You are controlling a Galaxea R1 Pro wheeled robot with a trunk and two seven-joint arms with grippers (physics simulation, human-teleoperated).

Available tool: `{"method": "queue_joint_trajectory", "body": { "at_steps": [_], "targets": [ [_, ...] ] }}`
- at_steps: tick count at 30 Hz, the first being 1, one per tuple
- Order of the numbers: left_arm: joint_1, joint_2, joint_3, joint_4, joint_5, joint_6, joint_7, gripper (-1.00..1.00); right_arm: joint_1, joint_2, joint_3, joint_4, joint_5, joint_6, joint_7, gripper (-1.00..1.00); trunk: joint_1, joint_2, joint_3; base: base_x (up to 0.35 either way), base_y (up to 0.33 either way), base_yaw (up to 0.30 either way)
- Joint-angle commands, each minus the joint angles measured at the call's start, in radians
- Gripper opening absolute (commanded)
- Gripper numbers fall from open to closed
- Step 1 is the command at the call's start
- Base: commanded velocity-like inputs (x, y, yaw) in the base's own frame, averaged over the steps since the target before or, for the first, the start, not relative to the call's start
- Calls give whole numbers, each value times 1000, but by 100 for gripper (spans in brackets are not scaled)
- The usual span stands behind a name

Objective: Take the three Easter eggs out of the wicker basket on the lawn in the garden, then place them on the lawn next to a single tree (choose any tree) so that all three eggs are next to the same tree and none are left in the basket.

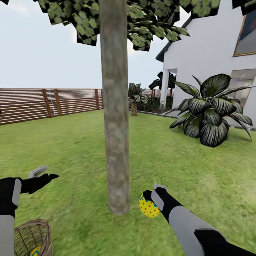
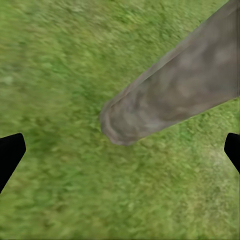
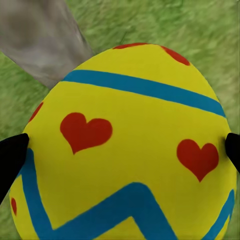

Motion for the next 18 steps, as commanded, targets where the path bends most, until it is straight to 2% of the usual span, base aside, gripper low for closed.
{"method": "queue_joint_trajectory", "body": {
  "at_steps": [1, 4, 18],
  "targets": [
    [-1, 0, 2, -1, -1, 6, -4, 100, -1, 1, -3, -2, -4, 5, -5, -100, 0, -1, -1, 31, -33, 4],
    [-1, 0, 2, -1, -1, 6, -4, 100, -1, 1, -3, -2, -4, 5, -5, -100, 0, -1, -1, 9, -10, 1],
    [-1, 1, 2, -1, -1, 7, -5, 100, 0, 1, -3, -2, -4, -8, -5, -100, 54, -99, -45, 0, 0, 0]
  ]
}}
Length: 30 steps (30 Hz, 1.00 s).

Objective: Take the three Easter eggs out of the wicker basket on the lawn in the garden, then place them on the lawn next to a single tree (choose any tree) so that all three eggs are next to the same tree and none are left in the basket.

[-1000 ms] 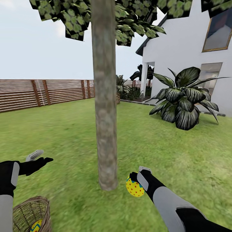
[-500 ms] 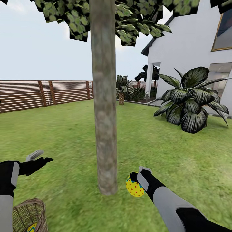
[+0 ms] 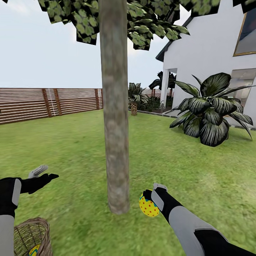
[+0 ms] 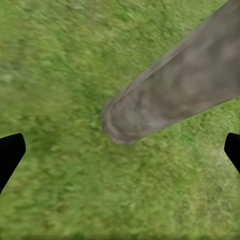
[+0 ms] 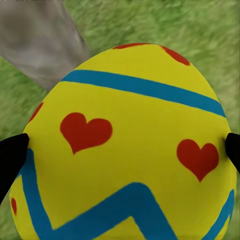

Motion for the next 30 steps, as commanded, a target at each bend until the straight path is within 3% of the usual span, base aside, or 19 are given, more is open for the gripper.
{"method": "queue_joint_trajectory", "body": {
  "at_steps": [1, 13, 18, 24, 30],
  "targets": [
    [-1, 0, 2, -1, 0, 5, -3, 100, 0, 1, -3, -2, -4, 3, -5, -100, 4, -8, -4, 0, 0, 0],
    [0, -5, -4, 2, 1, 13, -28, 100, 1, 1, -3, -2, -4, -4, -5, -100, 50, -92, -42, 0, 0, 0],
    [0, -12, -111, 8, 0, 10, -109, 100, 1, 1, -3, -2, -4, -4, -5, -100, 69, -127, -58, 0, 0, 0],
    [0, -14, -132, 11, 1, 15, -120, 100, 1, 1, -3, -2, -3, -9, -5, -100, 92, -169, -77, 0, 0, 0],
    [9, -5, -135, 13, -5, 21, -311, 100, 3, 1, -3, -2, -2, -37, -5, -100, 115, -211, -95, 0, 0, 0]
  ]
}}
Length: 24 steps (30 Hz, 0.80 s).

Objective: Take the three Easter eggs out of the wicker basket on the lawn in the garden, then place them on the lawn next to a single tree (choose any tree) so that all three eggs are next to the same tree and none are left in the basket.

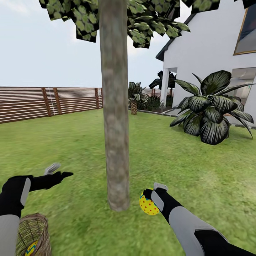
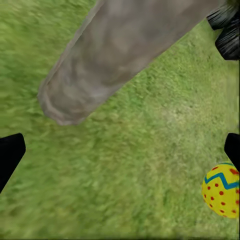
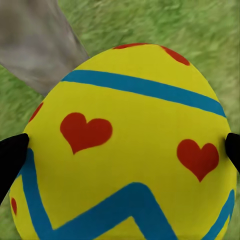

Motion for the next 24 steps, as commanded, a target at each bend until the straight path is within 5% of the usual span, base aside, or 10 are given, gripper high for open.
{"method": "queue_joint_trajectory", "body": {
  "at_steps": [1, 7, 11, 13, 18, 22, 24],
  "targets": [
    [4, 2, 4, 0, -2, 8, -18, 100, 0, 1, -3, -2, -3, 4, -4, -100, 4, -8, -4, 0, 0, 0],
    [50, 29, -13, 0, -9, 24, -161, 100, -2, 1, -3, -2, -3, 5, -13, -100, 27, -50, -23, 0, 0, 0],
    [93, 73, -93, 6, -12, 24, -391, 100, -2, 1, -3, -2, -3, 7, -19, -100, 42, -78, -36, 0, 0, 0],
    [97, 115, -155, 9, -13, 24, -518, 100, -2, 1, -3, -2, -3, 8, -19, -100, 50, -92, -42, 0, 0, 0],
    [105, 163, -198, 10, -15, 24, -745, 100, -2, 1, -4, -2, -4, 9, -21, -100, 69, -127, -58, 0, 0, 0],
    [113, 162, -358, 10, -13, 24, -858, 100, -2, 1, -5, -2, -4, 6, -19, -100, 84, -155, -70, 0, 0, 0],
    [114, 159, -403, 10, -12, 22, -858, 100, -2, 1, -5, -2, -4, 4, -15, -100, 92, -169, -76, 0, 0, 0]
  ]
}}
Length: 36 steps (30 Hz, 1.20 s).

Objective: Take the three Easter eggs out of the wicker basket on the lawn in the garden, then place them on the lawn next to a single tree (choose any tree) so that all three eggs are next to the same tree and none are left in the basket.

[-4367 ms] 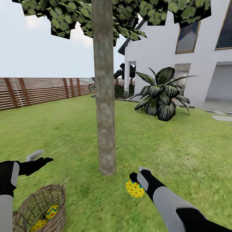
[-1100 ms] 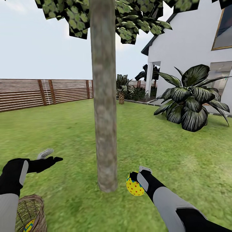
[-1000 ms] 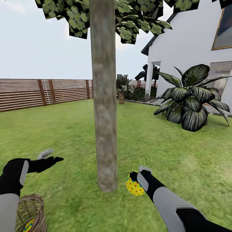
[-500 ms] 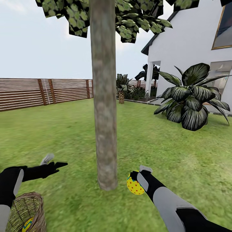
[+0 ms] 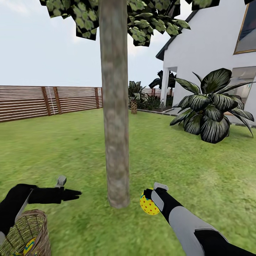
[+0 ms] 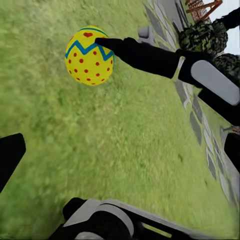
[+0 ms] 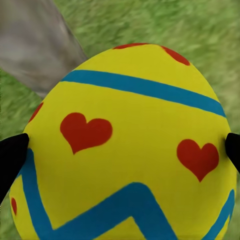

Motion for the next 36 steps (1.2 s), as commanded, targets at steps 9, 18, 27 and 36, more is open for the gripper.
{"method": "queue_joint_trajectory", "body": {
  "at_steps": [9, 18, 27, 36],
  "targets": [
    [7, -42, -17, 0, 7, 9, -4, 100, 1, 1, -1, -2, -1, 2, 3, -100, 35, -64, -29, 0, 0, 0],
    [24, -125, -87, 0, 5, 6, -4, 100, 1, 1, -1, -2, 0, -11, 3, -100, 69, -127, -58, 0, 0, 0],
    [33, -176, -119, 0, 4, 2, -4, 100, 1, 1, -1, -2, 0, -12, 3, -100, 69, -127, -58, 6, -5, 1],
    [39, -179, -120, 0, 3, -1, -4, 100, 1, 1, -1, -2, 0, -12, 4, -100, 69, -127, -58, 169, -228, 236]
  ]
}}
